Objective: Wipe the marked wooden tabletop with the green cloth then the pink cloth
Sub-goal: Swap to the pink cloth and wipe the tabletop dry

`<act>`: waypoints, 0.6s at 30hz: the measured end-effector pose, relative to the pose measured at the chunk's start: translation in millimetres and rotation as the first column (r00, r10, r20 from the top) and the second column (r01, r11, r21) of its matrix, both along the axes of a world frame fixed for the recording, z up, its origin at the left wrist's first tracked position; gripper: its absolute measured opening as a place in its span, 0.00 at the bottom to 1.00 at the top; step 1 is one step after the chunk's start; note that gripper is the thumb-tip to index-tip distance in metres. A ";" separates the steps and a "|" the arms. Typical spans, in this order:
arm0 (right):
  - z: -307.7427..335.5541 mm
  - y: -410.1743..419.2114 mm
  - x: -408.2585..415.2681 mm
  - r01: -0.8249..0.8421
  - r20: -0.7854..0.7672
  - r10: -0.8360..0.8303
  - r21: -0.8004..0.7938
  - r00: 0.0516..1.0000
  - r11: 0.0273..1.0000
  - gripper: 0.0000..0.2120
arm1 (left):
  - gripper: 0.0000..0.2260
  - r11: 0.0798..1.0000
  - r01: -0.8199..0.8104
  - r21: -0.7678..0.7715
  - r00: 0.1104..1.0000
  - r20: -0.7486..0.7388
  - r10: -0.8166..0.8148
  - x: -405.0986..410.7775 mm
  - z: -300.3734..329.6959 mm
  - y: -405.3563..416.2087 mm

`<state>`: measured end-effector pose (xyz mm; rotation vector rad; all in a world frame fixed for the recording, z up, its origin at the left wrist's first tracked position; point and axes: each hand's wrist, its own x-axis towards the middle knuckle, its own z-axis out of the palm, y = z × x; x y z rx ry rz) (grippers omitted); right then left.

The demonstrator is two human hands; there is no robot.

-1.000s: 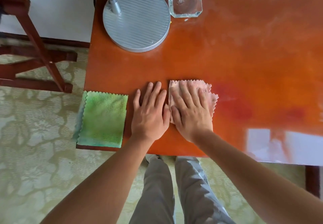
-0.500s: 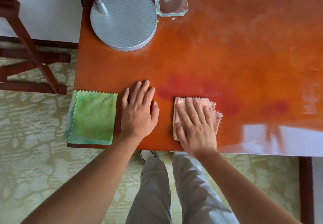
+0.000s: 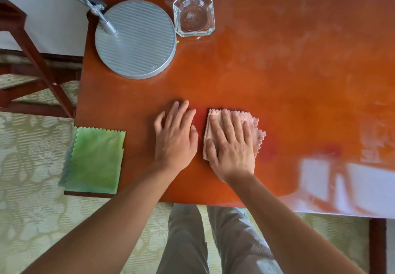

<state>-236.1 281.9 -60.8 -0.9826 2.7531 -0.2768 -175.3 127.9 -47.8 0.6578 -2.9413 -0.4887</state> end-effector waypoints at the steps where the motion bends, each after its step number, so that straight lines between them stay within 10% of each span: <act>1: -0.6 -1.6 -6.1 0.003 0.007 -0.003 0.006 1.000 1.000 0.29 | 0.20 1.000 0.006 0.011 1.000 0.017 -0.006 -12.3 -0.3 1.1; 18: 3.1 -83.0 -167.4 -0.009 0.020 0.008 0.035 1.000 0.999 0.30 | 0.24 0.994 -0.094 -0.062 0.995 0.039 0.096 -121.6 -13.6 -24.6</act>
